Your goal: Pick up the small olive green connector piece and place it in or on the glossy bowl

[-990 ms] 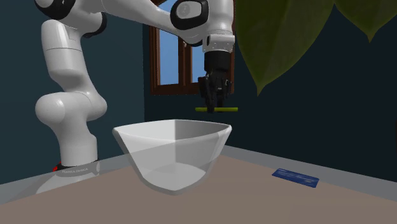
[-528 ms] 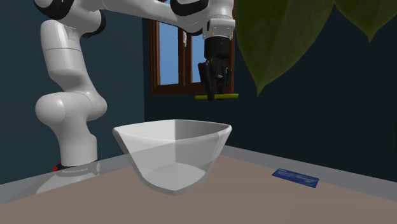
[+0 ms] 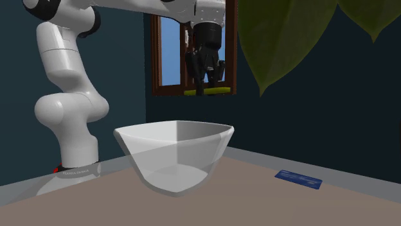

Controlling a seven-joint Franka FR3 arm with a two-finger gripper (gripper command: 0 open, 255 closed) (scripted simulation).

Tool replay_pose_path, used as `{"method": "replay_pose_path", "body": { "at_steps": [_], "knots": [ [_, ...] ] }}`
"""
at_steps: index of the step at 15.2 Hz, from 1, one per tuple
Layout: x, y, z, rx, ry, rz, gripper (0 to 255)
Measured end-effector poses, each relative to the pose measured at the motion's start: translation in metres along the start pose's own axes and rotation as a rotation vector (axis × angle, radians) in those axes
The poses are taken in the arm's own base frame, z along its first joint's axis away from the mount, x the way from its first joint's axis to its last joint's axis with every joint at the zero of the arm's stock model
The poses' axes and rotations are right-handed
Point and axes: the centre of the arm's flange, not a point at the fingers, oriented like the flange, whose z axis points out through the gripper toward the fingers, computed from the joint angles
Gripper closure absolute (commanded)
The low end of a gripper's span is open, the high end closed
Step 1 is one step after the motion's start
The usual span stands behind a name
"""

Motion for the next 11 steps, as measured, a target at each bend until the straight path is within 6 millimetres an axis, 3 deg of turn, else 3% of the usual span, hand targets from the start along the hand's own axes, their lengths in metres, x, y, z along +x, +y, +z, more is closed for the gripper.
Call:
{"method": "replay_pose_path", "body": {
  "at_steps": [8, 11],
  "knots": [
    [0.016, 0.103, 0.002, 0.0, 0.0, 0.0, 255],
    [0.018, 0.116, 0.012, 0.0, 0.0, -0.001, 255]
  ]
}}
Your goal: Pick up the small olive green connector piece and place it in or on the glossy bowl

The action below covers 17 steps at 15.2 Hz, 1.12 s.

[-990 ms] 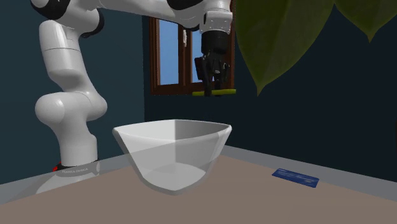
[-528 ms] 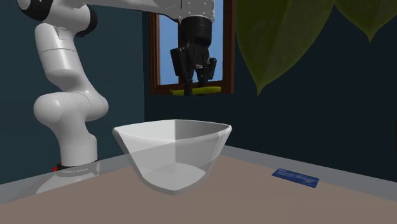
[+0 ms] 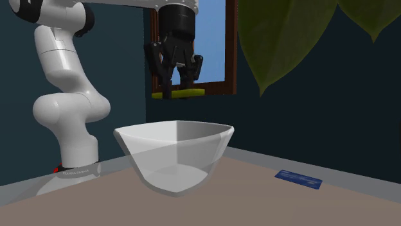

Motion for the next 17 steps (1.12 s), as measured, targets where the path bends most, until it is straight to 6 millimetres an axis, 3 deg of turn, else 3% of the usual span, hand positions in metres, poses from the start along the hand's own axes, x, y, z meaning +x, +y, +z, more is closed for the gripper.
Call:
{"method": "replay_pose_path", "body": {
  "at_steps": [11, 17],
  "knots": [
    [0.001, 0.001, 0.057, 0.0, 0.0, -0.001, 255],
    [0.001, 0.0, 0.064, 0.0, 0.0, -0.001, 255]
  ]
}}
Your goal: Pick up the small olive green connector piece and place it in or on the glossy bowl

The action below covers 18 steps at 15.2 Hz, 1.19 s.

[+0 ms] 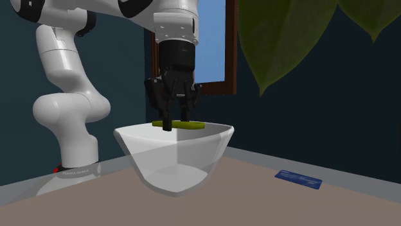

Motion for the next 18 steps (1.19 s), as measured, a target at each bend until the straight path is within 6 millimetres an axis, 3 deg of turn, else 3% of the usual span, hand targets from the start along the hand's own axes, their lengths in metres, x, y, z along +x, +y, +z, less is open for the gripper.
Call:
{"method": "replay_pose_path", "body": {
  "at_steps": [1, 2, 8, 13, 18],
  "knots": [
    [0.0, 0.0, 0.0, 0.0, 0.0, 0.0, 255],
    [0.0, 0.0, 0.0, 0.0, 0.0, 0.0, 0],
    [0.0, 0.0, 0.0, 0.0, 0.0, 0.0, 0],
    [0.0, -0.001, -0.046, 0.0, 0.001, 0.0, 0],
    [0.0, 0.0, -0.05, 0.0, 0.0, 0.0, 0]
  ]
}}
